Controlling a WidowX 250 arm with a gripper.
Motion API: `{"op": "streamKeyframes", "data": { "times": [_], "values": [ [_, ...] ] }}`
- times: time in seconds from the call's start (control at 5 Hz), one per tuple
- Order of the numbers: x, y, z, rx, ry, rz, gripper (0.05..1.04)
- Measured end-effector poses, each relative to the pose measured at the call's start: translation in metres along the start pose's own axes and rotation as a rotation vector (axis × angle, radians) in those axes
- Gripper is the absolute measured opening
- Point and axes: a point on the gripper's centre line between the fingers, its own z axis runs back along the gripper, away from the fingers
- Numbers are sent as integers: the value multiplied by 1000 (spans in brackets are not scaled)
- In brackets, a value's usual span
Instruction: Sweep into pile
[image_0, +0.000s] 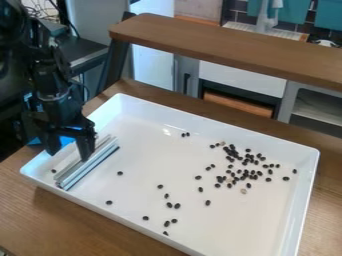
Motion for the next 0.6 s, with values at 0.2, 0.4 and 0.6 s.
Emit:
{"op": "streamKeyframes", "data": {
  "times": [0.2, 0.4, 0.6],
  "values": [
    [-2, -8, -7, 2, 10, -9, 1000],
    [-4, -12, -11, 10, 15, -5, 1000],
    [-8, -17, -18, 25, 29, -14, 967]
  ]
}}
